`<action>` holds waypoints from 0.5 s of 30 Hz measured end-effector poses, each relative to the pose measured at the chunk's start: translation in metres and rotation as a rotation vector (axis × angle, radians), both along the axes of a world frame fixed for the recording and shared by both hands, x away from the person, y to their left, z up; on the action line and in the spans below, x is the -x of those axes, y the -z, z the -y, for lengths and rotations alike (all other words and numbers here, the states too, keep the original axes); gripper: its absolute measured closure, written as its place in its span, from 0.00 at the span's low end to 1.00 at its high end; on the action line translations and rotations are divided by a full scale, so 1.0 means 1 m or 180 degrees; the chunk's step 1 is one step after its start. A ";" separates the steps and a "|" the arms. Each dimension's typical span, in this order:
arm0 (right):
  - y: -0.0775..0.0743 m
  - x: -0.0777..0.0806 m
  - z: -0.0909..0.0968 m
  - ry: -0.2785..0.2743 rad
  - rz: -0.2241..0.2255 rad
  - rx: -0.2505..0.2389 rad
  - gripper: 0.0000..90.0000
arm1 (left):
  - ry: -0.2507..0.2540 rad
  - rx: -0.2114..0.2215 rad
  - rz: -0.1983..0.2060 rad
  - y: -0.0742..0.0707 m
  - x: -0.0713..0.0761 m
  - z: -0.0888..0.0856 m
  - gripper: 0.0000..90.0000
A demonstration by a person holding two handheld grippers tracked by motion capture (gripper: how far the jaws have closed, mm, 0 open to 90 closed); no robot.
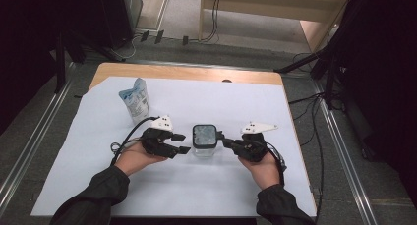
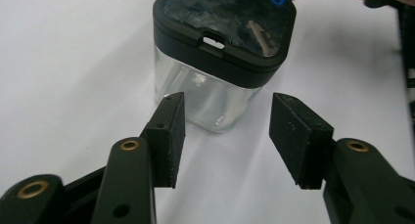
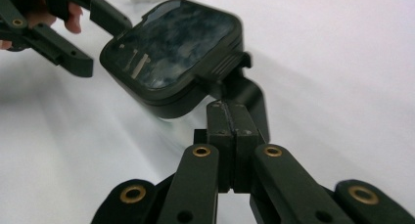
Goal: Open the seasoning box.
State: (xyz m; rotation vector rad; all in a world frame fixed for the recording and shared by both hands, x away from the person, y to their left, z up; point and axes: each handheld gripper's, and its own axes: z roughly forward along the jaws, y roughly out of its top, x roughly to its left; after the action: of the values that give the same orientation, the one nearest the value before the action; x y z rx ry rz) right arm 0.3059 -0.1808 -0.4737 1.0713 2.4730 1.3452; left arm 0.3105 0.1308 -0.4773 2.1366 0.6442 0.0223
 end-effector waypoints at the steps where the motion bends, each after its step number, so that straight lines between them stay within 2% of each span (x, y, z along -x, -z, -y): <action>1: 0.000 0.000 0.000 0.0000 0.0000 0.0000 1.00 | 0.0000 0.0000 0.0000 0.000 0.000 0.000 0.51; 2: -0.002 -0.001 0.005 0.0029 0.0014 -0.0015 1.00 | 0.0050 0.0075 -0.0092 -0.001 -0.004 -0.001 0.47; 4: -0.003 -0.002 0.008 0.0062 0.0009 -0.0033 1.00 | 0.0075 0.0124 -0.0129 -0.001 -0.007 -0.002 0.40; 6: -0.002 -0.004 0.011 0.0090 -0.0007 -0.0024 1.00 | 0.0096 0.0177 -0.0105 -0.001 -0.008 -0.002 0.32; 7: -0.002 -0.005 0.011 0.0107 -0.0024 -0.0024 1.00 | 0.0096 0.0177 -0.0105 -0.001 -0.008 -0.002 0.31; 9: 0.000 -0.007 0.012 0.0119 -0.0035 -0.0015 1.00 | 0.0104 0.0263 -0.0201 0.002 -0.014 -0.004 0.24; 10: 0.000 -0.007 0.012 0.0119 -0.0035 -0.0015 1.00 | 0.0104 0.0263 -0.0201 0.002 -0.014 -0.004 0.21; 11: 0.000 -0.007 0.013 0.0128 -0.0041 0.0000 1.00 | 0.0139 0.0268 -0.0256 0.003 -0.018 -0.006 0.21; 12: 0.001 -0.008 0.013 0.0149 -0.0058 0.0005 1.00 | 0.0207 0.0211 -0.0193 0.005 -0.021 -0.005 0.14; 13: 0.001 -0.008 0.013 0.0149 -0.0058 0.0005 1.00 | 0.0207 0.0211 -0.0193 0.005 -0.021 -0.005 0.13; 14: 0.002 -0.009 0.013 0.0154 -0.0072 0.0019 1.00 | 0.0313 0.0190 -0.0104 0.003 -0.023 -0.002 0.13; 15: 0.002 -0.009 0.013 0.0154 -0.0072 0.0019 1.00 | 0.0313 0.0190 -0.0104 0.003 -0.023 -0.002 0.12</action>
State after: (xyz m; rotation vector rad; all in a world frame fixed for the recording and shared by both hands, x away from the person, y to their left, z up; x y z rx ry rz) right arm 0.3151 -0.1940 -0.4754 1.1436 2.4487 1.3183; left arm 0.3333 0.1326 -0.4803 2.1120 0.5512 -0.0848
